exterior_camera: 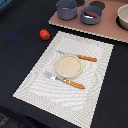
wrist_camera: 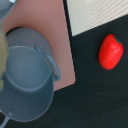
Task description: Place the fish, sausage, and tomato into the frying pan.
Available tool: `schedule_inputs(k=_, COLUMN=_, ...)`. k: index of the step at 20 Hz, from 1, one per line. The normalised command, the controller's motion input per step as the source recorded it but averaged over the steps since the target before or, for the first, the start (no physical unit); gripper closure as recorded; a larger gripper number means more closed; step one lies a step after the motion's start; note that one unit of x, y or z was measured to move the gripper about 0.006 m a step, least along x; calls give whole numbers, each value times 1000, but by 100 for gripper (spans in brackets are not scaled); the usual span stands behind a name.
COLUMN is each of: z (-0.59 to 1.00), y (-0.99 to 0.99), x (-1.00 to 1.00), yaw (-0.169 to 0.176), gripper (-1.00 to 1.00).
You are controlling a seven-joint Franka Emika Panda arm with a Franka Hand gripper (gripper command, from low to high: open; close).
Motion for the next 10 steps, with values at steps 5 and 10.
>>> schedule_inputs(k=5, z=-357, y=-569, x=-567, yaw=-99, gripper=-100)
schedule_inputs(k=10, z=-434, y=-485, x=-612, yaw=-111, gripper=-100)
